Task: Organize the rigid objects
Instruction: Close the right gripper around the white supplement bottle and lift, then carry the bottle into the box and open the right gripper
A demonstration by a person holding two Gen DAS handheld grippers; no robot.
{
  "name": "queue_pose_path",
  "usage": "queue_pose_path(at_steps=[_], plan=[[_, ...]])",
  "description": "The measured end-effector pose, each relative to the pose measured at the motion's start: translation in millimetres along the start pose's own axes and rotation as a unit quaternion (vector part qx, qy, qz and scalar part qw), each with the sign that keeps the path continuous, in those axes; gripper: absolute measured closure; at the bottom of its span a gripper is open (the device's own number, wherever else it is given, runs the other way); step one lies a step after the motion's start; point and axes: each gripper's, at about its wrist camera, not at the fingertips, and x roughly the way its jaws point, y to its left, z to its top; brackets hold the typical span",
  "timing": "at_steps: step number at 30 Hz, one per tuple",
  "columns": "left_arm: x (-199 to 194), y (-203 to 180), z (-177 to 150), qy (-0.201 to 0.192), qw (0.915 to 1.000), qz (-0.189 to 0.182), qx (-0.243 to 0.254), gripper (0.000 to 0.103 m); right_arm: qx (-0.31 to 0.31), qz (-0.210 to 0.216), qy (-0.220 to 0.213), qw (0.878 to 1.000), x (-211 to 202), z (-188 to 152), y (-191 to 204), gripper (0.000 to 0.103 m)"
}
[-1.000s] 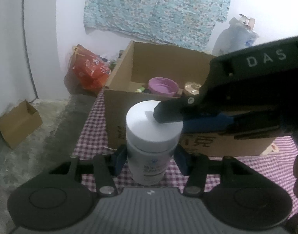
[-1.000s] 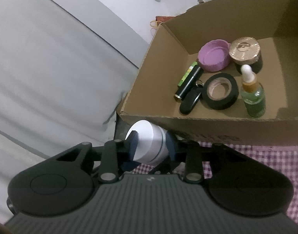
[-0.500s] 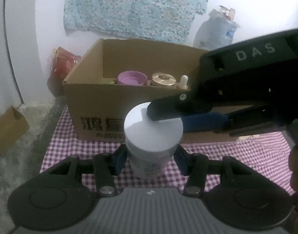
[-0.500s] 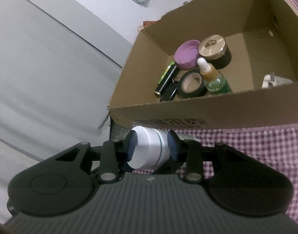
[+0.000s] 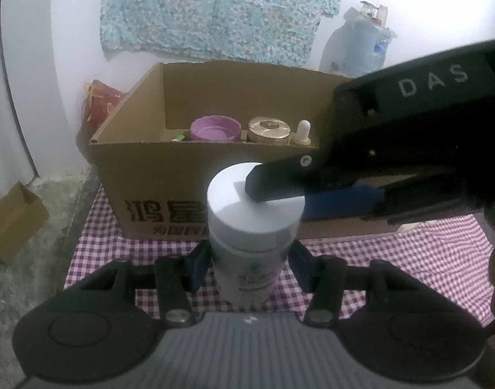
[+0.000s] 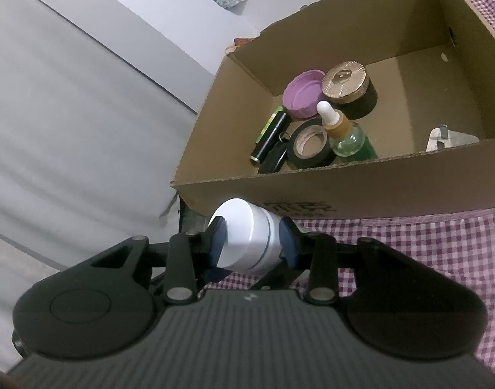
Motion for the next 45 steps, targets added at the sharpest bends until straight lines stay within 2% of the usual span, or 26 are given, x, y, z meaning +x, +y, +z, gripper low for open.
queue_pose_path(at_steps=[15, 25, 31, 36, 41, 45], plan=[[-5.2, 6.4, -3.5, -0.007, 1.0, -0.001, -0.005, 0.05, -0.005, -0.001, 0.002, 1.0, 1.9, 1.2, 4.4, 0.067], [-50.4, -1.3, 6.7, -0.047, 0.9988, 0.009, 0.009, 0.05, -0.037, 0.016, -0.023, 0.999, -31.9, -3.9, 35.2, 0.067], [-81.6, -10.1, 41.4, -0.089, 0.9956, 0.005, 0.029, 0.05, -0.08, 0.032, -0.06, 0.994, -68.8, 10.5, 65.1, 0.067], [-92.6, -23.2, 82.6, -0.117, 0.9921, -0.008, 0.044, 0.05, -0.105, 0.042, -0.092, 0.989, -101.4, 38.0, 80.7, 0.066], [-77.5, -44.9, 124.8, -0.119, 0.9906, -0.036, 0.057, 0.05, -0.11, 0.033, -0.12, 0.986, -129.2, 73.6, 75.6, 0.066], [-43.2, -61.3, 148.6, -0.093, 0.9919, -0.058, 0.064, 0.05, -0.096, 0.013, -0.127, 0.987, -137.9, 101.8, 51.0, 0.066]])
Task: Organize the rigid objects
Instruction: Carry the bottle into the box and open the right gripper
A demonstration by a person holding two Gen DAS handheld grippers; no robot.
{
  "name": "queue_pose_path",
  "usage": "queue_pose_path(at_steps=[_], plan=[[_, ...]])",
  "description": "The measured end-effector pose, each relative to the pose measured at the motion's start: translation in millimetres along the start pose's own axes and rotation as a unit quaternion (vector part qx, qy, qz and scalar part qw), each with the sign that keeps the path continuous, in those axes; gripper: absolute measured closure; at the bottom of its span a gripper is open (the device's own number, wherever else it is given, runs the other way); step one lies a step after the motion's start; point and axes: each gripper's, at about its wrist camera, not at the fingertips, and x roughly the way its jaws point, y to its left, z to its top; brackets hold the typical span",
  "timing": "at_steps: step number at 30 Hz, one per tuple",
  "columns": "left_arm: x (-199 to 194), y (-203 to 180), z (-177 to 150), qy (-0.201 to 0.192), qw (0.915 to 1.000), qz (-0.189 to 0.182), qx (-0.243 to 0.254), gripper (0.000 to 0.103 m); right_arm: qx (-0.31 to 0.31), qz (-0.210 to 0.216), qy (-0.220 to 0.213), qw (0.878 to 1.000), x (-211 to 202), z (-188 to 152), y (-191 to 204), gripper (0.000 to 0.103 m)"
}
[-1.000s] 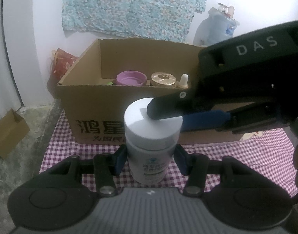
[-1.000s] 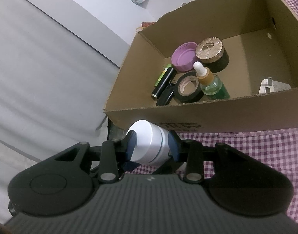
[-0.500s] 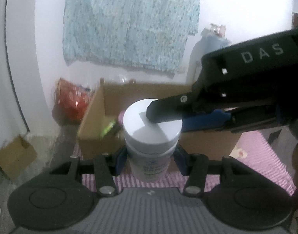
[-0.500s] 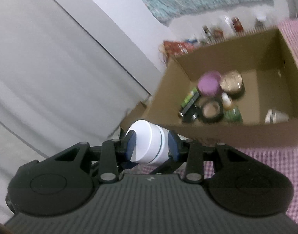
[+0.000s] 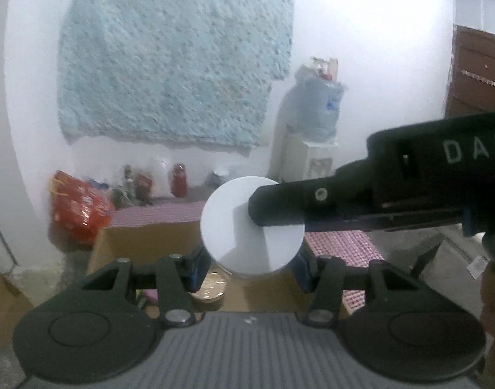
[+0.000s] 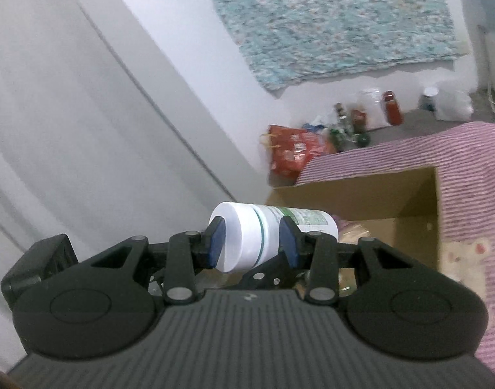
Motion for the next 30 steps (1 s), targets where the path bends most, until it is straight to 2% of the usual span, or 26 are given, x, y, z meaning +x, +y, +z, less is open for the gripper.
queue_pose_path(at_steps=[7, 13, 20, 30], plan=[[91.9, -8.5, -6.0, 0.083, 0.9963, -0.021, 0.0, 0.05, 0.061, -0.033, 0.044, 0.997, 32.2, 15.1, -91.9, 0.066], [136.0, -2.4, -29.3, 0.13, 0.9913, -0.015, -0.001, 0.05, 0.097, -0.039, 0.084, 0.991, 66.7, -6.5, -142.5, 0.066], [151.9, -0.7, -35.3, 0.157, 0.9874, -0.006, 0.016, 0.049, 0.094, -0.049, 0.107, 0.989, 99.2, -10.6, -153.2, 0.066], [156.8, -8.3, -40.0, 0.179, 0.9838, -0.003, 0.017, 0.049, 0.103, -0.063, 0.114, 0.986, 102.9, -13.9, -162.4, 0.062]])
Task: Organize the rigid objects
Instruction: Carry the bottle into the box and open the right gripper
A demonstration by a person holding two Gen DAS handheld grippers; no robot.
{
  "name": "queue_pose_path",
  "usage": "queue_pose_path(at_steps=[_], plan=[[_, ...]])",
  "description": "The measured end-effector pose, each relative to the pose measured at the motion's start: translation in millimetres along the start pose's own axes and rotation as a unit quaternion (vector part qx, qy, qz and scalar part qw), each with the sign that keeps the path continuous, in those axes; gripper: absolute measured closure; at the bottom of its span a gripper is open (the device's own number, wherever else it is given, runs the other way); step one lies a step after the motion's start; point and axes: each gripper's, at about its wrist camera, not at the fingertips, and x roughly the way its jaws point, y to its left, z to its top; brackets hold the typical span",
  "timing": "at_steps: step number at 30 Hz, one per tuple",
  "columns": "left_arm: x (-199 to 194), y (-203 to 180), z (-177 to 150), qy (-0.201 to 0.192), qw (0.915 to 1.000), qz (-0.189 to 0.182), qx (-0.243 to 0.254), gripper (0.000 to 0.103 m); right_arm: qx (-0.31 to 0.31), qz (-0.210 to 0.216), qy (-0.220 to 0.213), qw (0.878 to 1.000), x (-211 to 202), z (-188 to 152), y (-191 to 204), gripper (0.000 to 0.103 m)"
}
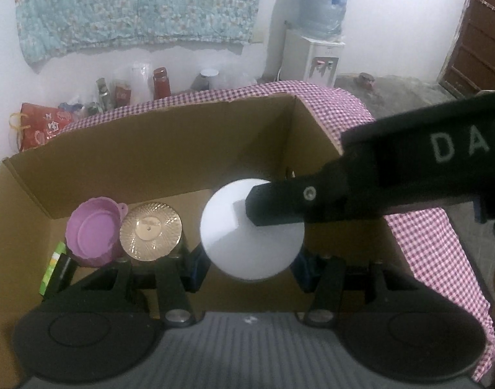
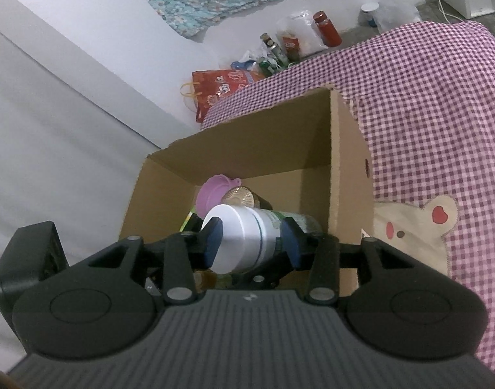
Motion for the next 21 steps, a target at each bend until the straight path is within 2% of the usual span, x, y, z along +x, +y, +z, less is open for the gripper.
queue_pose_path(at_steps=[3, 7, 13, 17, 21], plan=[[1.5, 0.2, 3.8, -0.005, 1.0, 0.002, 0.004, 0.047, -0.002, -0.003, -0.002, 1.0, -3.5, -0.8, 1.0, 0.061], [-2.1, -2.0, 4.6, -0.013, 0.9999, 0.004, 0.007, 0.037, -0.005, -0.008, -0.005, 1.0, -6.1, -0.4, 1.9, 0.057], [-13.6, -3.3, 3.7, -0.032, 0.9994, 0.003, 0.008, 0.028, -0.008, -0.007, -0.013, 1.0, -10.0, -2.0, 4.0, 0.053], [-33.7, -3.9, 1.6, -0.054, 0.9985, 0.002, 0.003, 0.024, 0.001, 0.001, -0.025, 1.0, -20.1, -6.1, 3.9, 0.053], [-66.3, -1.8, -5.8, -0.082, 0.9966, -0.002, -0.006, 0.018, 0.001, 0.019, -0.059, 0.998, -47.9, -16.2, 12.3, 0.05]])
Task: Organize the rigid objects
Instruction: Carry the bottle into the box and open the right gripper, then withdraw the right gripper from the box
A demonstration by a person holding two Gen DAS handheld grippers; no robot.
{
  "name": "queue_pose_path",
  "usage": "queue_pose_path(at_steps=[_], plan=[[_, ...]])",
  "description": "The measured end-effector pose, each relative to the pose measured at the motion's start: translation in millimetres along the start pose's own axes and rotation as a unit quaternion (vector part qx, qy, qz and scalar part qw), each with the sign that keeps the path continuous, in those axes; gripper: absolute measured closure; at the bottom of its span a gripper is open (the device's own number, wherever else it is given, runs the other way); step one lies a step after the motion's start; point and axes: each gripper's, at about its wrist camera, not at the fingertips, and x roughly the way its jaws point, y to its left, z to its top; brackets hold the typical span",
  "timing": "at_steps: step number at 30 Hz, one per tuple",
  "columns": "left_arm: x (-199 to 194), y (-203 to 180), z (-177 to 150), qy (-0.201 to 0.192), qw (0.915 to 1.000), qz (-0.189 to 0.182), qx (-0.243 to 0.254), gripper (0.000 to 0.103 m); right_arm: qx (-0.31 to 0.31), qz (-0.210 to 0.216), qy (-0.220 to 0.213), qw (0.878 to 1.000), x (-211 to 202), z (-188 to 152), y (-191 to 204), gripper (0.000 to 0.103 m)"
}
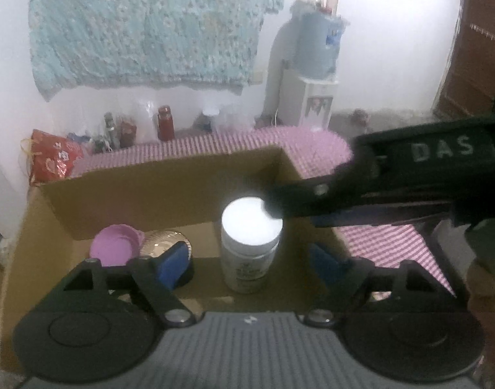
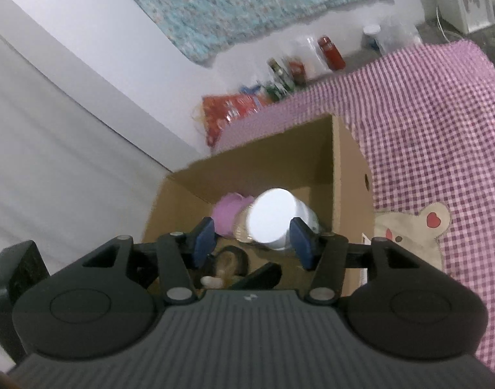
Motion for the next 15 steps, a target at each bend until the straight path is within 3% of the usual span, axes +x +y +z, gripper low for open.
queue_pose_path(at_steps=[4, 7, 11, 15], plan=[[-49.0, 5.8, -10.4, -0.035, 0.9992, -0.008, -0.016, 0.008, -0.017, 0.016, -0.044, 0.999, -41.8, -15.5, 17.7, 0.042], [-85.3, 11.2, -23.0, -0.059, 0.9978, -0.003, -0.029, 0.0, -0.031, 0.02, -0.081, 0.996, -74.6, -30.9, 31.6, 0.029], [-122.9, 23.2, -43.0, -0.083, 0.9951, 0.017, -0.05, 0.0, -0.053, 0.005, -0.128, 0.99, -114.7, -57.8, 50.1, 0.013], [-144.2, 34.6, -62.3, -0.075, 0.9927, 0.053, -0.078, 0.0, -0.072, -0.021, -0.156, 0.985, -138.4, -91.3, 64.4, 0.001]])
